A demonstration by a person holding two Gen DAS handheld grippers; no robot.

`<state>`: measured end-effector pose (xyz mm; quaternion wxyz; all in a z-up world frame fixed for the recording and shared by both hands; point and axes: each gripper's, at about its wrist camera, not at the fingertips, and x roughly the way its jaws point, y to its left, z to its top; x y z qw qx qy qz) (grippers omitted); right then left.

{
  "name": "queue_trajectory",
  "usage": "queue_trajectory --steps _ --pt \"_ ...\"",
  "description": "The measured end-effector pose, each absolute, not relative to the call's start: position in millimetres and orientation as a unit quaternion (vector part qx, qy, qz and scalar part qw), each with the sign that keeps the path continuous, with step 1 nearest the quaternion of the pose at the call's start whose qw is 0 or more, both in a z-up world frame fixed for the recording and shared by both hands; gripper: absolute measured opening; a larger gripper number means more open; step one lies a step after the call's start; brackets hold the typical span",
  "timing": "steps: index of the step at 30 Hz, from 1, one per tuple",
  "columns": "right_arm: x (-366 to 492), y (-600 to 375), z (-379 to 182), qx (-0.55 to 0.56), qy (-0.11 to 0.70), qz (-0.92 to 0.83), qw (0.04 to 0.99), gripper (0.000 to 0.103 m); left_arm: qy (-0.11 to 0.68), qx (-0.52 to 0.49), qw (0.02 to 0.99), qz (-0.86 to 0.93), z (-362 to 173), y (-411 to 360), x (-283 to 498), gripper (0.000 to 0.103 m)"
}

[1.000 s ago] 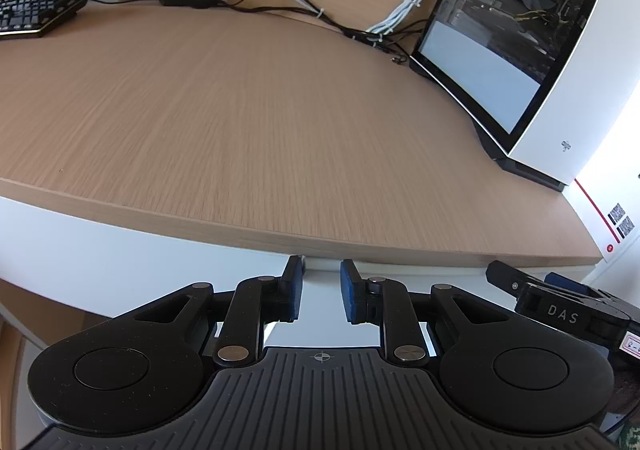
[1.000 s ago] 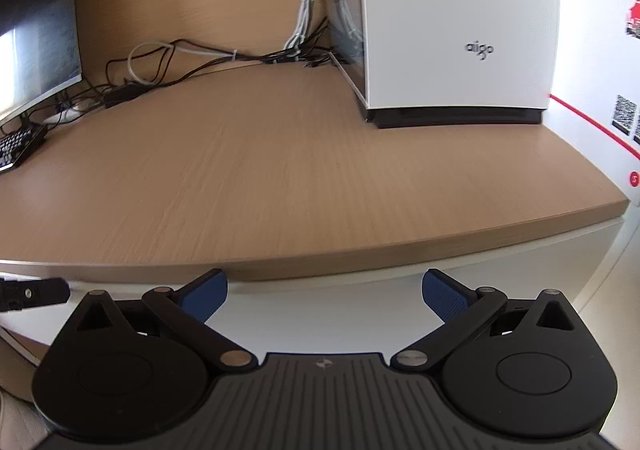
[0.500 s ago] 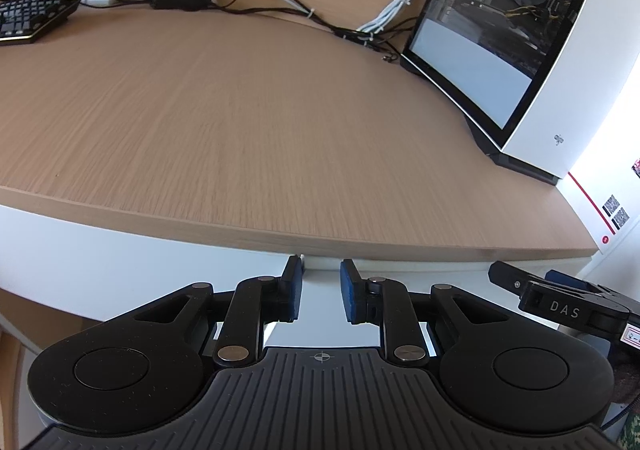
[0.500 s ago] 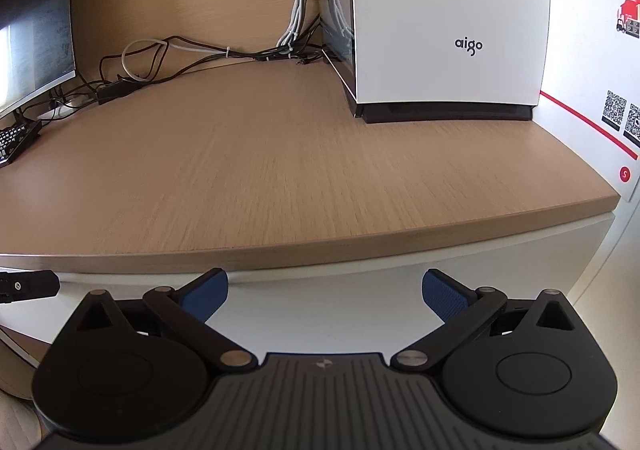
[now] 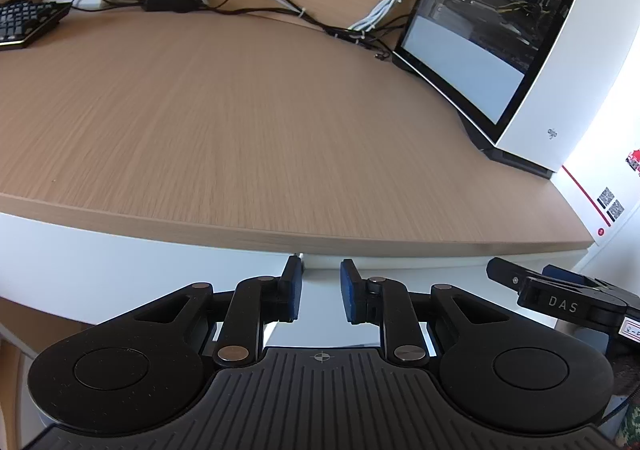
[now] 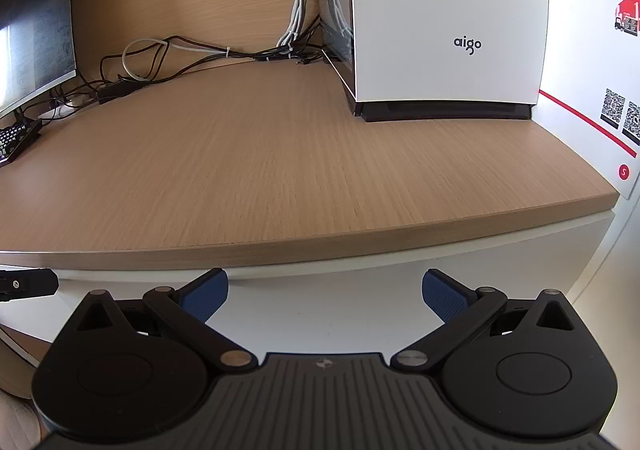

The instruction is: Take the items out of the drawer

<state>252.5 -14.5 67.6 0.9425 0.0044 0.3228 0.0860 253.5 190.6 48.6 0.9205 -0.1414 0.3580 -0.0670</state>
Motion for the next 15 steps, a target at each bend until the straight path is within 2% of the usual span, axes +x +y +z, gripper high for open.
queue_trajectory --steps 15 --pt "251.1 -10.4 65.9 0.004 0.320 0.077 0.944 0.103 0.356 -0.131 0.922 -0.082 47.4 192.2 251.2 0.022"
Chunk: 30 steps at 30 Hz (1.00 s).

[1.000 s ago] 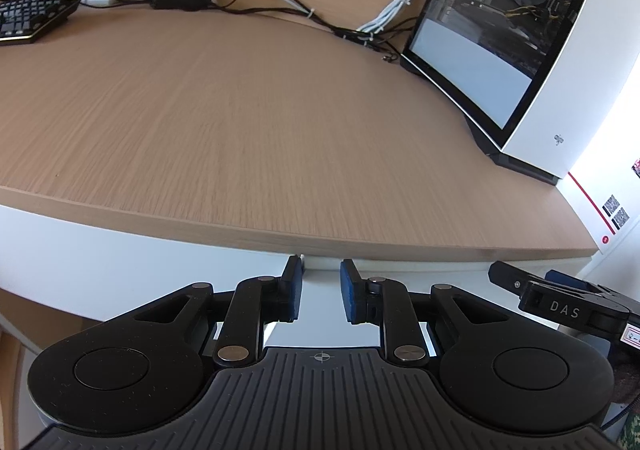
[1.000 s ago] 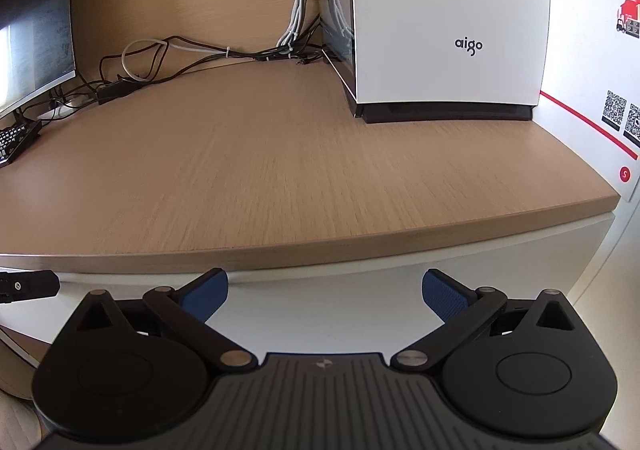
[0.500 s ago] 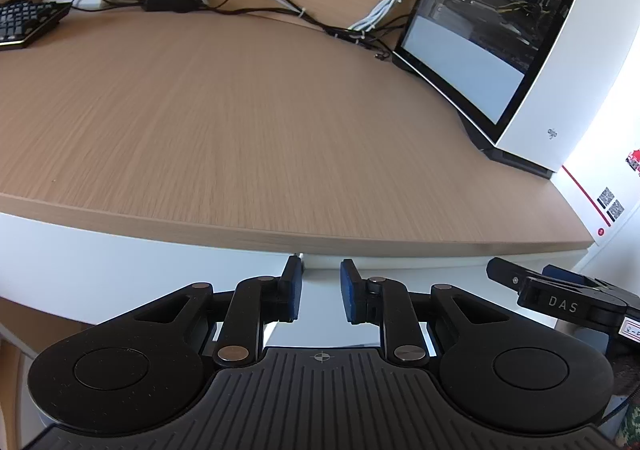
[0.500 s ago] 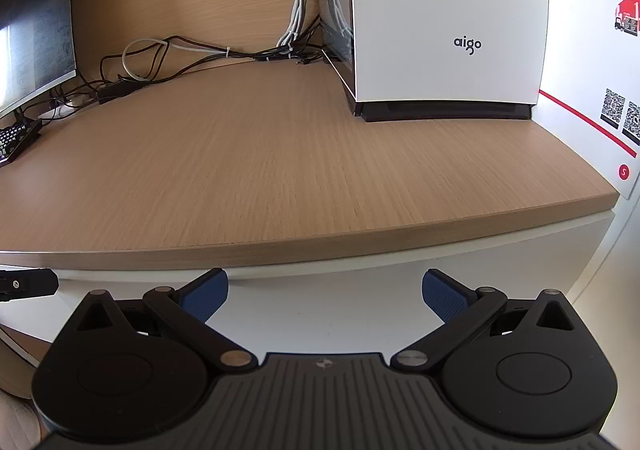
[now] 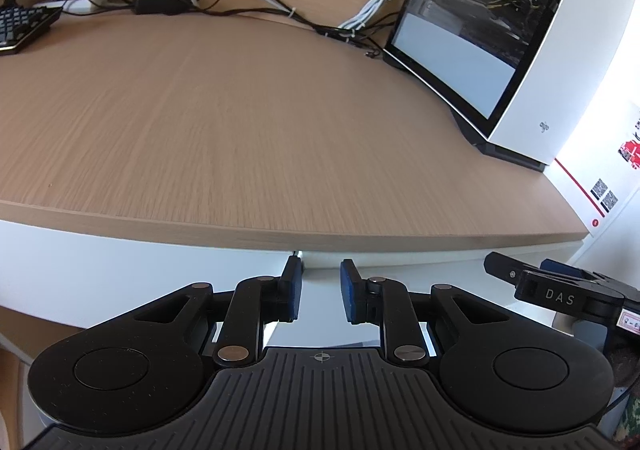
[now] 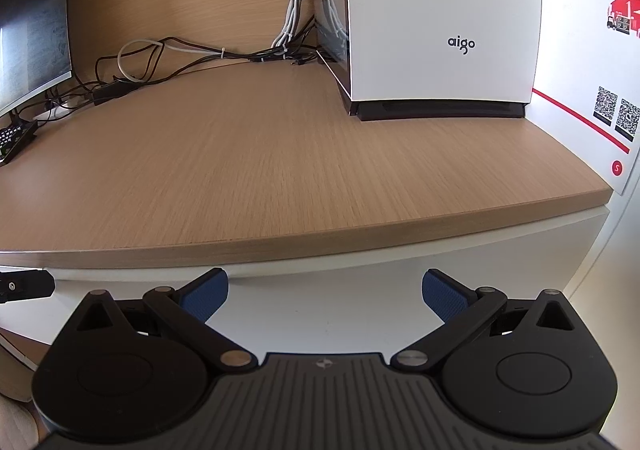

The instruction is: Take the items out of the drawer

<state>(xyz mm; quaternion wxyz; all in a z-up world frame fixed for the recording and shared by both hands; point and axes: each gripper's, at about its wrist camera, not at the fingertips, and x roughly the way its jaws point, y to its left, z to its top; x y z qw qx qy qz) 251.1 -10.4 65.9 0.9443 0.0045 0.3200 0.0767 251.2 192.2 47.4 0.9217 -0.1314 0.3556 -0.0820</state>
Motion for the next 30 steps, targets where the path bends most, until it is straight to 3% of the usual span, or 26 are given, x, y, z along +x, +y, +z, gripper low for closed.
queue_trajectory --steps 5,7,19,30 --pt "250.1 -9.7 65.5 0.003 0.319 0.074 0.945 0.103 0.355 -0.134 0.921 -0.090 47.2 193.7 248.0 0.022" --pt "249.6 -10.0 65.6 0.001 0.319 0.071 0.945 0.103 0.363 -0.168 0.906 -0.134 44.4 197.4 248.2 0.010" --pt "245.5 -19.8 62.9 -0.003 0.326 0.054 0.944 0.103 0.349 -0.149 0.925 -0.009 54.1 188.7 245.4 0.013" --pt "243.2 -22.7 62.4 -0.006 0.328 0.057 0.943 0.103 0.357 -0.153 0.921 -0.030 51.7 189.2 257.7 0.015"
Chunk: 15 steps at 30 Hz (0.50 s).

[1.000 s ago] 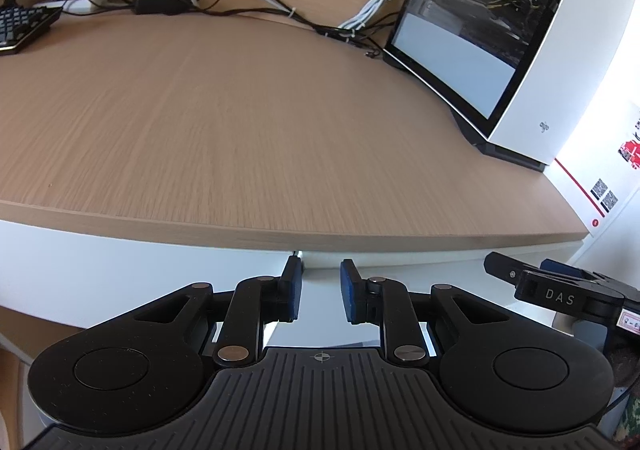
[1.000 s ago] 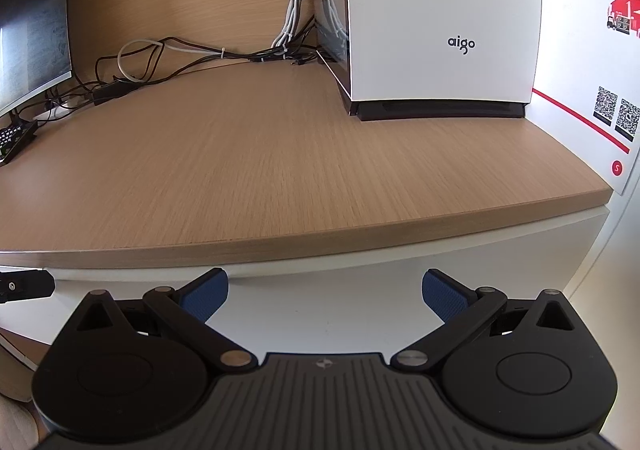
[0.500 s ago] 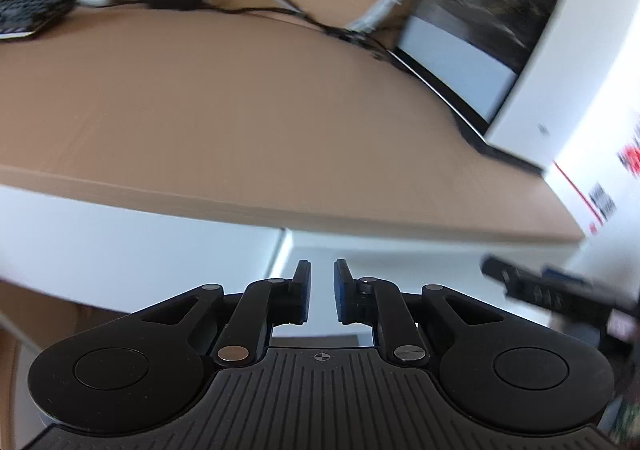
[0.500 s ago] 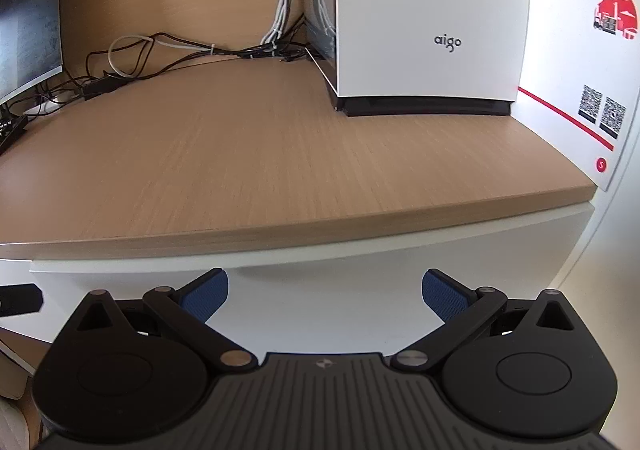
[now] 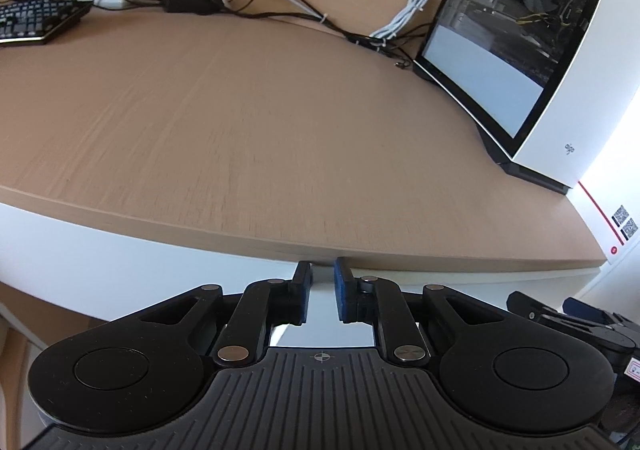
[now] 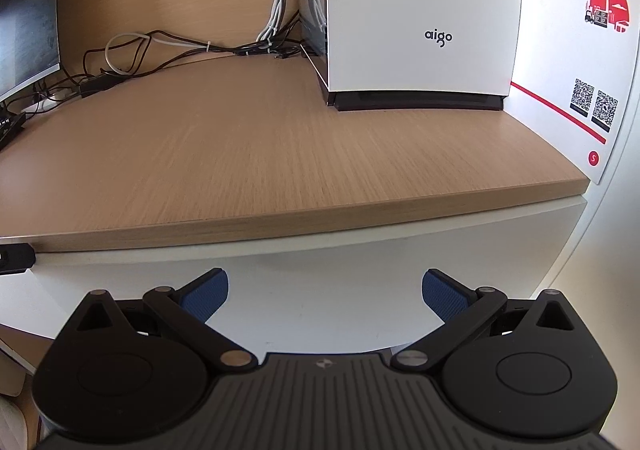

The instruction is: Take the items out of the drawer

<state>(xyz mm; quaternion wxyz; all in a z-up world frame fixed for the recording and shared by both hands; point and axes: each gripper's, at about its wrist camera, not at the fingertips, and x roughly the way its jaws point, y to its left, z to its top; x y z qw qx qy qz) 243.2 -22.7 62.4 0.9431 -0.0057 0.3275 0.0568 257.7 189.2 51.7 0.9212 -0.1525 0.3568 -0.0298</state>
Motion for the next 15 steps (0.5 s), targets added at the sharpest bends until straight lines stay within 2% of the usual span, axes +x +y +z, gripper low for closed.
queue_trajectory --steps 5,15 --pt "243.0 -24.4 62.1 -0.004 0.328 0.052 0.943 0.103 0.360 -0.147 0.920 -0.047 50.4 188.9 257.7 0.020" --pt "240.8 -28.0 57.6 -0.003 0.331 0.045 0.943 0.103 0.357 -0.105 0.926 -0.071 50.1 181.5 252.6 0.023"
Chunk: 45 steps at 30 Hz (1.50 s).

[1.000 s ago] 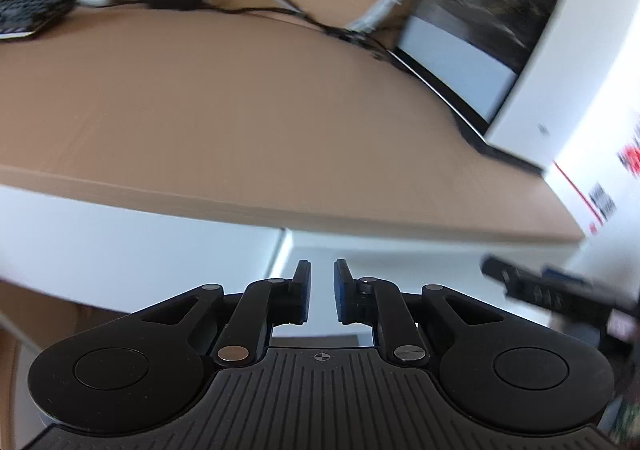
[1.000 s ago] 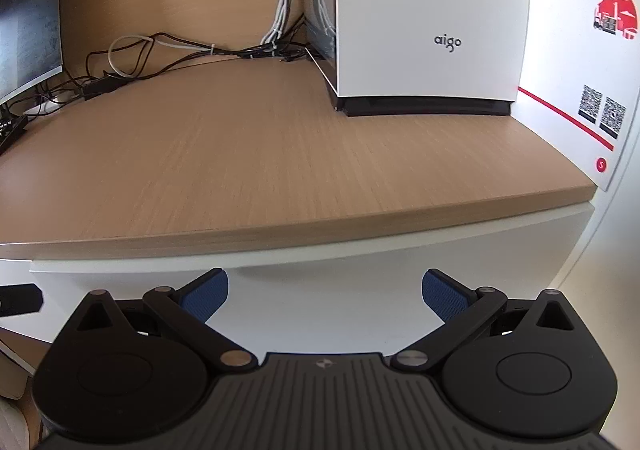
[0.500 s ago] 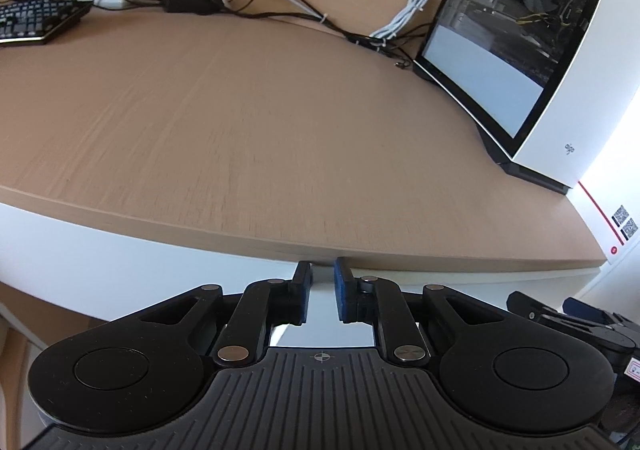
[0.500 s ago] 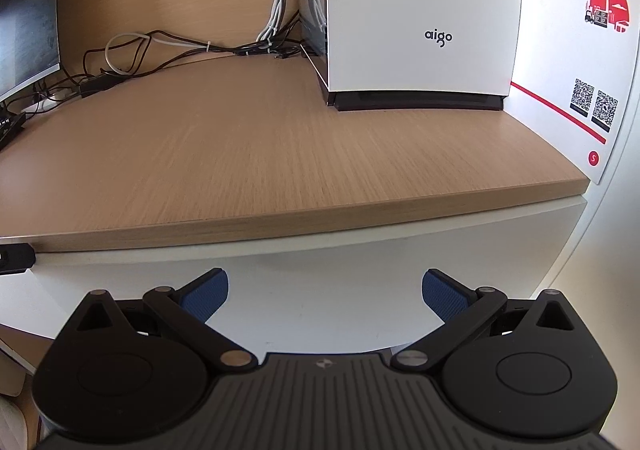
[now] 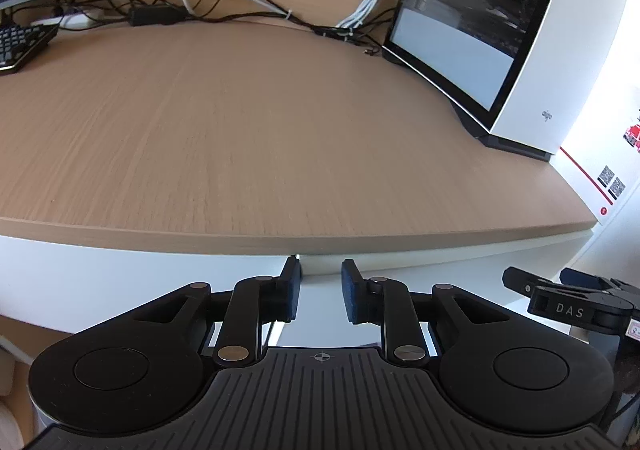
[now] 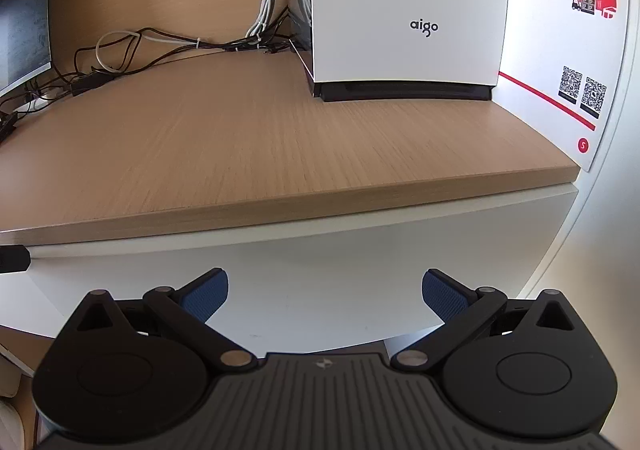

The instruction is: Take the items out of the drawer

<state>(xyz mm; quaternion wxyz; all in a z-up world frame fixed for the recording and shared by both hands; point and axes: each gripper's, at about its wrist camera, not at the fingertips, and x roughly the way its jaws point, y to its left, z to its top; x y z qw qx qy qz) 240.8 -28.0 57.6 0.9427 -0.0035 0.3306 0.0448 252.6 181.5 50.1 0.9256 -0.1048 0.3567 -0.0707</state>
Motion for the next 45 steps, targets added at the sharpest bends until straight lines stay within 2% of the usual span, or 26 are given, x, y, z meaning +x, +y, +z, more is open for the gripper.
queue_trajectory --steps 12,18,24,45 --pt "239.5 -16.1 72.3 -0.028 0.291 0.049 0.955 0.103 0.356 -0.107 0.925 -0.080 49.5 183.8 246.9 0.023" --pt "252.9 -9.2 73.8 -0.031 0.303 0.053 0.951 0.103 0.357 -0.109 0.924 -0.083 49.7 184.7 245.0 0.023" --pt "255.5 -23.3 71.7 0.022 0.334 0.064 0.940 0.103 0.358 -0.111 0.923 -0.084 49.8 184.1 241.3 0.023" --pt "235.8 -19.8 77.7 -0.019 0.346 0.062 0.936 0.103 0.362 -0.115 0.921 -0.088 50.0 182.1 219.3 0.023"
